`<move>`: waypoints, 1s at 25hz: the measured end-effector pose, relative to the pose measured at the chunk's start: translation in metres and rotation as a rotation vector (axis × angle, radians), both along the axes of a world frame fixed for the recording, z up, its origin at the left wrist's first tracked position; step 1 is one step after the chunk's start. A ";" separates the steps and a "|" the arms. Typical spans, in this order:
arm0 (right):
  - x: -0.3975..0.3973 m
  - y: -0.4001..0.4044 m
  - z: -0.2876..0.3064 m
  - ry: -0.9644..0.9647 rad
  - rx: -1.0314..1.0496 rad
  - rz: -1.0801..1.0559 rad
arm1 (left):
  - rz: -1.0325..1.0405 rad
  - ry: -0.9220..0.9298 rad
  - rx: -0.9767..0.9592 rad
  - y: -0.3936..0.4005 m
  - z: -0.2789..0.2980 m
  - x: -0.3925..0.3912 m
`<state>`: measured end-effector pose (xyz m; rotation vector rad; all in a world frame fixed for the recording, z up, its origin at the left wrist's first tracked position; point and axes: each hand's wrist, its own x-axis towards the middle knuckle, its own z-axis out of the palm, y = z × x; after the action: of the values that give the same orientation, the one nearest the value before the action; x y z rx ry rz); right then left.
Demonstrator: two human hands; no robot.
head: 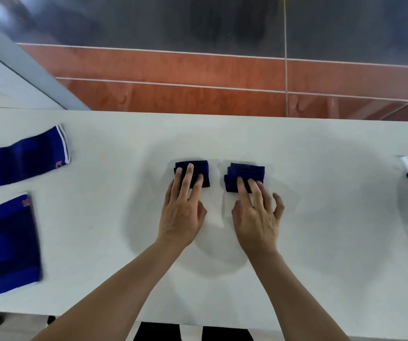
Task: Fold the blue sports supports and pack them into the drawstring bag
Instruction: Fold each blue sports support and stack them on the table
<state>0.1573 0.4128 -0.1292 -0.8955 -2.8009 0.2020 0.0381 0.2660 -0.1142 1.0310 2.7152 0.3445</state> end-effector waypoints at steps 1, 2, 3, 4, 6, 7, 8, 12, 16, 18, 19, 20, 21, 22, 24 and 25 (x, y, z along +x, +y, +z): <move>-0.003 0.006 0.001 -0.033 -0.025 -0.016 | 0.000 -0.006 -0.032 0.008 0.001 -0.004; -0.008 0.011 0.003 -0.059 -0.041 -0.022 | 0.005 -0.012 -0.059 0.015 0.002 -0.007; -0.013 0.015 0.003 -0.079 -0.050 -0.023 | 0.011 -0.016 -0.081 0.020 0.003 -0.011; -0.017 0.017 0.004 -0.092 -0.059 -0.021 | 0.015 -0.017 -0.099 0.024 0.004 -0.013; -0.022 0.018 0.007 -0.100 -0.080 -0.017 | 0.015 -0.012 -0.128 0.026 0.008 -0.014; -0.023 0.018 0.009 -0.099 -0.090 -0.016 | 0.012 -0.008 -0.139 0.026 0.010 -0.014; -0.023 0.018 0.011 -0.098 -0.098 -0.011 | 0.008 -0.004 -0.145 0.026 0.014 -0.014; -0.023 0.014 0.025 -0.080 -0.099 0.018 | 0.005 -0.008 -0.105 0.021 0.033 -0.011; -0.035 -0.010 0.044 -0.024 -0.133 0.077 | 0.064 -0.010 -0.038 -0.013 0.057 -0.002; -0.045 -0.030 0.054 -0.005 -0.163 0.123 | 0.111 -0.021 -0.018 -0.040 0.066 0.000; -0.050 -0.042 0.059 -0.005 -0.173 0.148 | 0.136 -0.026 -0.011 -0.054 0.070 0.001; -0.056 -0.057 0.063 -0.006 -0.180 0.175 | 0.166 -0.024 -0.002 -0.072 0.074 0.000; -0.062 -0.072 0.066 -0.006 -0.190 0.197 | 0.193 -0.019 0.012 -0.089 0.076 -0.001; -0.068 -0.087 0.068 -0.010 -0.203 0.214 | 0.220 -0.017 0.028 -0.106 0.077 -0.003; -0.080 -0.119 0.071 -0.022 -0.222 0.249 | 0.274 -0.018 0.039 -0.144 0.080 -0.007; -0.086 -0.138 0.073 -0.024 -0.229 0.270 | 0.298 -0.019 0.032 -0.164 0.080 -0.010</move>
<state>0.0709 0.2751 -0.0565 -0.5591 -2.9558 0.5643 0.0278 0.1017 -0.0340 0.6234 2.8547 0.4451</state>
